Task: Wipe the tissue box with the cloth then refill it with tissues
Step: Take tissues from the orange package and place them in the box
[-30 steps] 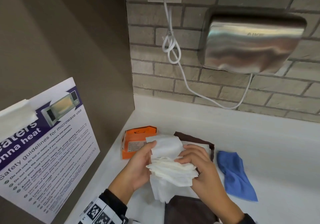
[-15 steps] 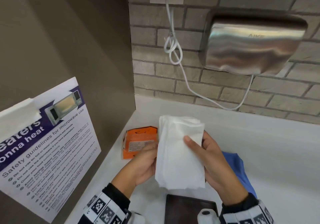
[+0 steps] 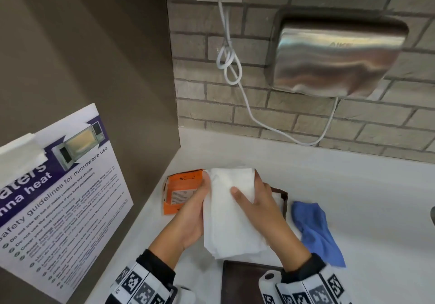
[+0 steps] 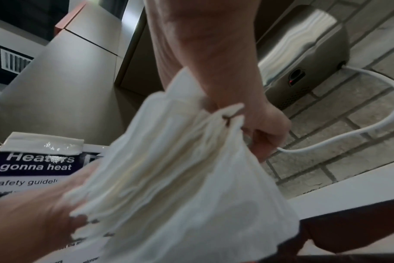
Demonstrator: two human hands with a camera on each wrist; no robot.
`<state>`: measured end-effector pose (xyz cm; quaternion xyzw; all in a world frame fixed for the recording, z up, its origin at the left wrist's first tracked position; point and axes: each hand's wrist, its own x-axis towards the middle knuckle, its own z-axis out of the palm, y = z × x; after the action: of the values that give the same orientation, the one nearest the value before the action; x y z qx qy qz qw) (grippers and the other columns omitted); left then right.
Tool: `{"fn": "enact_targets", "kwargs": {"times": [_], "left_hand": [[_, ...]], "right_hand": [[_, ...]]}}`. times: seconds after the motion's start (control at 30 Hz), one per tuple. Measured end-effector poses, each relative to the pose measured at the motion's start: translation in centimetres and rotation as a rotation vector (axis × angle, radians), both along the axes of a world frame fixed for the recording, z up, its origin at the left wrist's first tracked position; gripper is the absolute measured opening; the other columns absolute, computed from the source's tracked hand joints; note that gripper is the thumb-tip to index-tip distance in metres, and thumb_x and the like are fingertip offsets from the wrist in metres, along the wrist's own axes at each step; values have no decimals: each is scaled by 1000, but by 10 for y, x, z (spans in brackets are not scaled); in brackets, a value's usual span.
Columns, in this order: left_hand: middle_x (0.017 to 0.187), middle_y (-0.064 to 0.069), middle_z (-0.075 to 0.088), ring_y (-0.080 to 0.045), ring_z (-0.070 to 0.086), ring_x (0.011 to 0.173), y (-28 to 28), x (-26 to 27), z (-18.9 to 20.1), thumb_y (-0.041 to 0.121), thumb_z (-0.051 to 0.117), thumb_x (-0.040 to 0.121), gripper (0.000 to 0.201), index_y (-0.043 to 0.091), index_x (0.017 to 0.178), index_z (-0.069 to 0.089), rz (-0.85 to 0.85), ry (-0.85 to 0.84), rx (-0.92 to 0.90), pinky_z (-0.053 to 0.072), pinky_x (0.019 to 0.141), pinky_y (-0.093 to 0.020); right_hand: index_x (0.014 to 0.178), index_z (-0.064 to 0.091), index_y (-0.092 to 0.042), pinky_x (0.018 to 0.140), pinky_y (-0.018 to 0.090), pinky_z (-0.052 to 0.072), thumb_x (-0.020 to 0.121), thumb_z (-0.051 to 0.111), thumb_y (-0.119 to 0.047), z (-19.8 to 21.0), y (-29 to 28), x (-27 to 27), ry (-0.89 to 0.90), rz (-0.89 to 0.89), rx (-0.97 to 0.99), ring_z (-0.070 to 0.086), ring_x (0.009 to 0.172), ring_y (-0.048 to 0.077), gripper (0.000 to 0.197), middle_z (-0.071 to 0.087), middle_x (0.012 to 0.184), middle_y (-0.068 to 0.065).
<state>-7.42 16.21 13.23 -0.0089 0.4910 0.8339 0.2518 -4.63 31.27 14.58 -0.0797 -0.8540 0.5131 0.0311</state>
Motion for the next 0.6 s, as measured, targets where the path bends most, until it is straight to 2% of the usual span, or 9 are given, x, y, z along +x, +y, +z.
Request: {"fn": "enact_targets", "kwargs": {"times": [0.03, 0.1, 0.17, 0.27, 0.33, 0.4, 0.47, 0.53, 0.6], "left_hand": [[115, -15, 71, -31, 69, 106, 2, 2, 1, 43, 61, 83, 46, 15, 119, 65, -13, 11, -23, 55, 91, -46], [106, -14, 74, -32, 71, 99, 9, 5, -1, 35, 74, 75, 44, 16, 114, 67, -19, 30, -114, 53, 93, -51], [92, -9, 77, -31, 73, 90, 17, 4, -4, 36, 77, 75, 36, 21, 106, 68, 57, 6, -205, 56, 88, -52], [91, -12, 75, -35, 71, 87, 20, -4, -11, 40, 74, 79, 30, 21, 101, 66, 207, -120, -179, 58, 79, -50], [96, -13, 72, -35, 69, 89, 19, -10, -15, 41, 71, 82, 29, 19, 100, 65, 297, -138, -132, 58, 75, -49], [97, -11, 71, -33, 68, 90, 15, -12, -15, 34, 70, 85, 23, 18, 99, 64, 358, -119, -91, 57, 74, -45], [99, -8, 71, -27, 68, 91, 9, -12, -12, 20, 67, 89, 17, 15, 104, 63, 376, -47, -44, 56, 74, -41], [103, -8, 67, -22, 66, 90, 0, -14, -12, 11, 63, 89, 15, 14, 104, 59, 356, 39, -57, 53, 70, -36], [105, -10, 66, -23, 66, 89, -6, -15, -16, 16, 66, 85, 15, 15, 98, 58, 278, 50, -82, 51, 64, -35]], "right_hand": [[141, 29, -29, 73, 14, 39, 92, 54, -41, -2, -1, -1, -23, 8, -42, 49, 108, 11, 57, 46, 128, -3], [127, 36, -35, 61, 6, 45, 94, 53, -36, -3, -5, 0, -22, 48, -159, 54, 95, -2, 38, 54, 115, -10], [121, 36, -39, 61, 4, 46, 95, 52, -36, -5, -6, 1, -32, 69, -205, 55, 91, -9, 31, 57, 107, -16], [125, 42, -35, 73, 15, 49, 87, 62, -43, -12, -1, 5, -114, 51, -273, 60, 97, 0, 44, 61, 109, -16], [120, 57, -26, 81, 22, 52, 80, 71, -44, -19, 5, 9, -206, 80, -333, 65, 101, 9, 46, 68, 109, -11], [114, 66, -22, 89, 30, 54, 76, 77, -38, -26, 11, 14, -245, 96, -414, 67, 104, 16, 42, 73, 108, -5], [112, 68, -18, 93, 37, 54, 73, 80, -27, -29, 18, 17, -218, 44, -543, 68, 105, 19, 41, 74, 108, 0], [114, 67, -16, 91, 42, 55, 69, 82, -21, -31, 25, 16, -168, -40, -696, 69, 103, 22, 48, 74, 108, 3], [115, 66, -16, 90, 45, 55, 71, 80, -18, -34, 28, 16, -110, -118, -815, 69, 102, 23, 46, 74, 109, 5]]}}
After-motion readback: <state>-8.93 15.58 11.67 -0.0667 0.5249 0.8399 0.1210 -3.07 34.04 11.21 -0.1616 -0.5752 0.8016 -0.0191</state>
